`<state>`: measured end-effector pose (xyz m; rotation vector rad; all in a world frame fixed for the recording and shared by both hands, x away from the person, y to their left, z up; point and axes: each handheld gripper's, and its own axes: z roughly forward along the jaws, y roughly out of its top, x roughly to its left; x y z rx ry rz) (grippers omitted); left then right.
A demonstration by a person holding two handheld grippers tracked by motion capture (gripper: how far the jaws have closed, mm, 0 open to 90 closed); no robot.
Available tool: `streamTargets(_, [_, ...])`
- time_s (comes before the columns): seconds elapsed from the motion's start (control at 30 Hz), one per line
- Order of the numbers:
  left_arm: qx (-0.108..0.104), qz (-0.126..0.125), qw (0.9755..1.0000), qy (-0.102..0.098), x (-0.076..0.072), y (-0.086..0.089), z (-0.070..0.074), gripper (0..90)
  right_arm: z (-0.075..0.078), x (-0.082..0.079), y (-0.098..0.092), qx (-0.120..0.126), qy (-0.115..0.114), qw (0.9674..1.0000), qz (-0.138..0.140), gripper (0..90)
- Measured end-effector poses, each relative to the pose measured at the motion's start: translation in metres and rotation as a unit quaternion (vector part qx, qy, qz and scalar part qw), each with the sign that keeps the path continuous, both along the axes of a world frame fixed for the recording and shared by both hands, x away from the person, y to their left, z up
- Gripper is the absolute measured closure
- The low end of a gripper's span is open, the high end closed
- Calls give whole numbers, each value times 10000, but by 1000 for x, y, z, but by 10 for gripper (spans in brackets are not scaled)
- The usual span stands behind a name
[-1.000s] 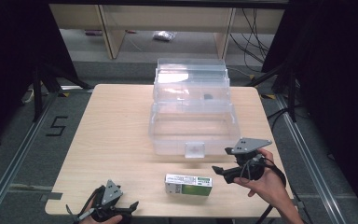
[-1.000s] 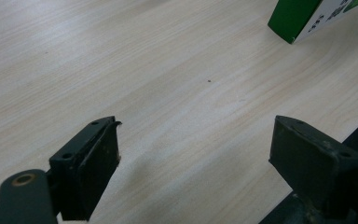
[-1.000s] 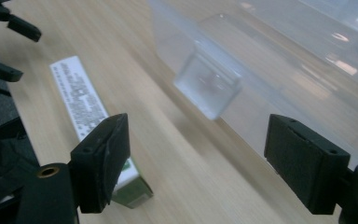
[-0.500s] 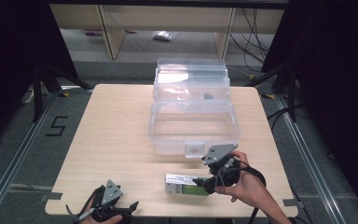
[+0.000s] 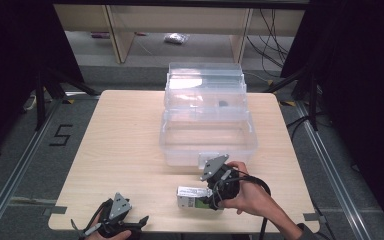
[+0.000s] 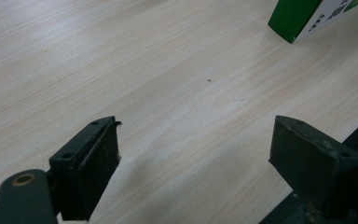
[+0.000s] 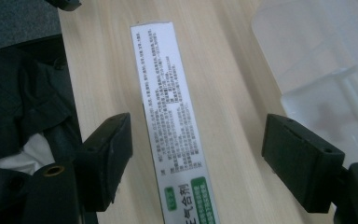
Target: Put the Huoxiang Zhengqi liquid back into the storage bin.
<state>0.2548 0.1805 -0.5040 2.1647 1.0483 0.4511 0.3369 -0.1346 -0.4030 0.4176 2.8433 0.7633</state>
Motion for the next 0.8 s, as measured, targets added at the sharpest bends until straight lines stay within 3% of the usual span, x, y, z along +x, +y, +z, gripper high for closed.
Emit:
streamTargets(0.03, [24, 15, 10000, -5, 0, 0, 0, 150, -2, 1, 2, -1, 55, 10000, 58, 256])
streamTargets(0.07, [-83, 50, 9999, -40, 0, -1, -1, 150, -3, 2, 3, -14, 91, 9999, 115, 257])
streamTargets(0.1, [65, -22, 10000, 10, 0, 0, 1, 150, -5, 2, 4, -61, 104, 9998, 129, 257])
streamTargets(0.13, [-56, 50, 10000, -38, 0, -1, -1, 150, -6, 2, 5, -119, 145, 9997, 130, 257])
streamTargets(0.33, [7, -8, 10000, 25, 0, 0, 0, 150, -13, 2, 13, -328, 256, 9989, 199, 258])
streamTargets(0.37, [0, -22, 10000, 14, 0, 0, 0, 150, -15, 4, 14, -359, 259, 9985, 328, 259])
streamTargets(0.77, [-69, 51, 10000, -37, 0, -1, -1, 150, -24, 5, 23, -564, 386, 9970, 369, 289])
streamTargets(0.8, [30, -14, 10000, 33, 0, 0, 0, 150, -25, 6, 24, -598, 412, 9966, 378, 292])
